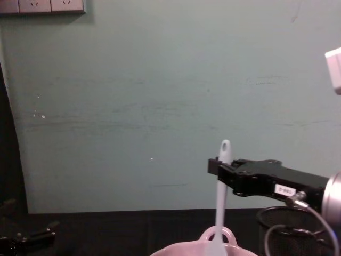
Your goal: Use the one hand to pick up the spoon and stir the clear water in the bowl.
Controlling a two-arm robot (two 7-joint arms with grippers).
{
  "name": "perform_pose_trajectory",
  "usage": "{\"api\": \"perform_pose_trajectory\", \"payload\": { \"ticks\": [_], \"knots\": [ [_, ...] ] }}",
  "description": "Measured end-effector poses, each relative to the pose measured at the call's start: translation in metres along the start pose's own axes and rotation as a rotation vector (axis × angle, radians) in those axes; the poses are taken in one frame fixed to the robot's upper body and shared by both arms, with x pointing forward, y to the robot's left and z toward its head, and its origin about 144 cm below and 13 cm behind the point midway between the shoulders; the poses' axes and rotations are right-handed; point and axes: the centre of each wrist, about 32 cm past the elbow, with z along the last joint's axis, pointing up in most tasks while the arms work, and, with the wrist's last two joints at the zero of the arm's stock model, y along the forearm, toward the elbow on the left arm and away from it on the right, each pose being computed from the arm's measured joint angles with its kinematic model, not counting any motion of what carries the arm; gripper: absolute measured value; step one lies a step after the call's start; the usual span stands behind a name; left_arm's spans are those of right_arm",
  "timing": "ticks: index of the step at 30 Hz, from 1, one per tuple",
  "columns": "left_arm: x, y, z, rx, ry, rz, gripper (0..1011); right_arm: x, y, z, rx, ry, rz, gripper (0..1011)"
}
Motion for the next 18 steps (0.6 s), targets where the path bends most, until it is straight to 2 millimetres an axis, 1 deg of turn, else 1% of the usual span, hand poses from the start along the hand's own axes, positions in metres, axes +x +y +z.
{"api": "perform_pose_trajectory", "payload": {
  "ticks": [3,8,12,18],
  "knots": [
    [0.0,0.0,0.0,0.0,0.0,0.0,1005,0.003,-0.007,0.003,-0.004,-0.024,-0.014,116],
    [0.0,0.0,0.0,0.0,0.0,0.0,1005,0.002,-0.013,0.006,-0.013,-0.054,-0.01,116],
    [0.0,0.0,0.0,0.0,0.0,0.0,1005,-0.004,-0.016,0.008,-0.025,-0.082,0.012,116],
    [0.0,0.0,0.0,0.0,0.0,0.0,1005,-0.015,-0.015,0.01,-0.041,-0.113,0.067,116]
  ]
}}
